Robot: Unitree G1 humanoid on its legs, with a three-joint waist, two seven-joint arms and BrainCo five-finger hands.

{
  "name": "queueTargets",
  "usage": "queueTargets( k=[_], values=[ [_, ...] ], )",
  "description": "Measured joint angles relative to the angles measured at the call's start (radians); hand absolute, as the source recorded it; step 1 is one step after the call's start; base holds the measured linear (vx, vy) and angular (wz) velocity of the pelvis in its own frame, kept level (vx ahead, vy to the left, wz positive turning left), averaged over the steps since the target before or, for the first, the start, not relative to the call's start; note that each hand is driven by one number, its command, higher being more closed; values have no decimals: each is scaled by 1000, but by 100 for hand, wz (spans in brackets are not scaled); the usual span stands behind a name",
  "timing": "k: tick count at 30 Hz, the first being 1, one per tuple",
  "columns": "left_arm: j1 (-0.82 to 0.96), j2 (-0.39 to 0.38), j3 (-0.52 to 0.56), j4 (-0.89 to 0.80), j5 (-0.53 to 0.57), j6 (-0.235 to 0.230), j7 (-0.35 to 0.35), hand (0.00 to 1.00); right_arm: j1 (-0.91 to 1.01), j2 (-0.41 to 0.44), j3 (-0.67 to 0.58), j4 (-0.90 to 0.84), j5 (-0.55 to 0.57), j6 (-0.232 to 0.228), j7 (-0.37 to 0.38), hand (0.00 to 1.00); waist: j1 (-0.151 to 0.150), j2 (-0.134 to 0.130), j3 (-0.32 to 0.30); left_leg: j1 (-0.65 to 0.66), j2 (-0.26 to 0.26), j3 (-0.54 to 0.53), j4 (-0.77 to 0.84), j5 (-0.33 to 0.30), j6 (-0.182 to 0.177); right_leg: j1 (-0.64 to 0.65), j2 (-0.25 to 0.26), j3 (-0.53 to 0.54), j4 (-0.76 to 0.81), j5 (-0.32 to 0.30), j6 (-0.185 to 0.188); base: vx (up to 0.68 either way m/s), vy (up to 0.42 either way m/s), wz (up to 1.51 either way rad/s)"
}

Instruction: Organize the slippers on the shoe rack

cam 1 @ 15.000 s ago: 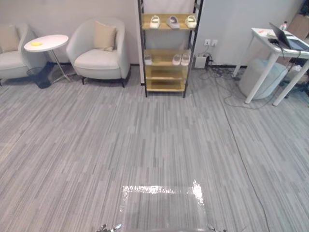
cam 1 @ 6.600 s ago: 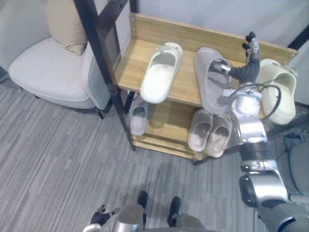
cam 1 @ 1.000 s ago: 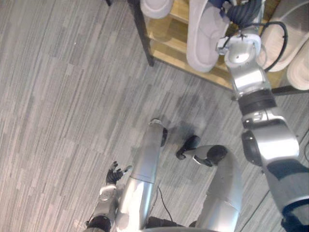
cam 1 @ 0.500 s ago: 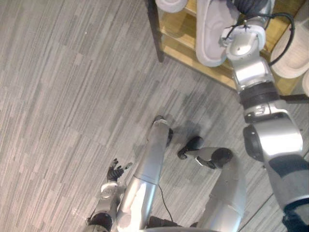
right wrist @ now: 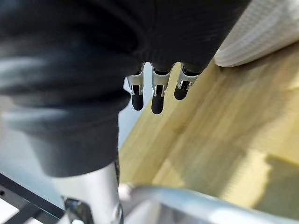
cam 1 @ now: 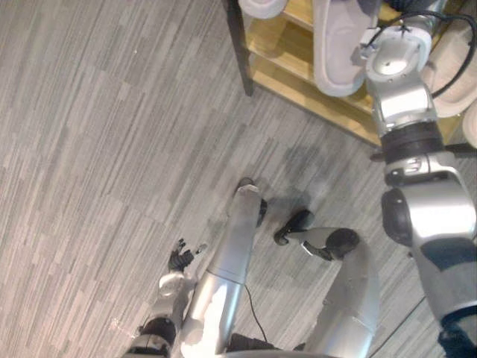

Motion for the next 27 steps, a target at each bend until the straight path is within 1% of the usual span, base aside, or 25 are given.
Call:
queueTargets(
  k=[2,3,5,6,8,11,14,15,16,17,18,20,21,22,23,27],
  values=[
    [8,-5,21,6,-4,1,-8,0,-13,-11,2,-1,57,-9,49,0,-8,-1,-17,3,2,-2,-12,2,2,5,3,-4,-15,3,3,-26,53,-1],
    [9,-6,24,6,-4,2,-12,0,-15,-11,2,-1,61,-11,56,0,-8,-1,-18,4,3,-3,-13,3,2,5,4,-4,-17,4,4,-21,53,-8],
    [12,-7,40,16,-12,2,-35,0,-19,-14,5,-1,104,-33,116,0,-14,-3,-25,13,9,-1,-13,3,2,16,9,-5,-23,7,2,-13,56,-7],
    [12,-7,41,17,-12,2,-37,0,-19,-14,5,-1,105,-33,119,0,-15,-4,-25,13,9,-1,-13,3,2,16,9,-5,-24,7,2,-14,62,-3],
    [12,-7,44,21,-12,3,-46,0,-19,-16,23,-1,135,-46,166,0,-18,-7,-26,21,14,1,-19,2,3,22,13,-4,-33,10,0,-16,51,-5],
    [12,-6,48,25,-14,4,-50,0,-18,-15,52,0,139,-47,188,0,-22,-7,-26,29,16,1,-22,2,3,29,16,-5,-36,11,0,-18,38,-2],
    [11,-6,48,25,-21,4,-60,0,-10,-6,83,-3,167,-57,197,0,-23,-7,-27,44,19,4,-29,2,3,46,21,-6,-46,11,0,-19,37,-1],
    [12,-2,48,27,-22,9,-62,0,32,12,83,-47,177,-65,196,0,-25,-15,-31,51,22,3,-38,1,4,52,27,-7,-56,12,3,-18,35,-2],
    [12,-1,48,28,-23,9,-63,0,42,17,82,-57,177,-67,196,0,-25,-18,-32,53,23,4,-40,1,4,53,27,-7,-58,12,3,-17,40,-2],
    [14,2,48,30,-34,10,-64,0,82,47,82,-96,185,-73,197,0,-29,-23,-35,62,25,5,-47,2,3,62,30,-9,-65,13,3,0,0,0],
    [14,3,48,31,-36,10,-64,0,95,57,82,-108,193,-74,197,0,-31,-23,-35,65,26,4,-48,1,3,67,31,-10,-68,13,3,-1,31,-1],
    [15,6,48,34,-38,12,-64,0,171,115,79,-176,223,-79,196,0,-43,-27,-38,84,27,4,-56,0,5,86,36,-11,-79,14,2,0,0,0],
    [16,6,48,34,-38,13,-64,0,187,125,79,-192,223,-79,196,0,-44,-29,-39,87,27,5,-59,0,5,88,36,-11,-81,14,2,-6,39,-1],
    [16,8,48,34,-39,22,-64,0,229,168,67,-230,232,-83,195,0,-48,-31,-39,96,30,6,-64,-1,6,98,38,-12,-88,15,4,-5,35,-2],
    [16,8,49,34,-39,25,-64,0,245,193,48,-239,240,-87,195,0,-51,-31,-39,100,30,6,-64,-2,7,102,38,-12,-88,15,4,-6,42,-2],
    [16,8,53,28,-40,28,-64,0,316,260,-25,-287,253,-89,178,0,-57,-34,-40,110,31,5,-64,-4,9,114,42,-12,-95,17,6,-12,42,-1]
  ],
)
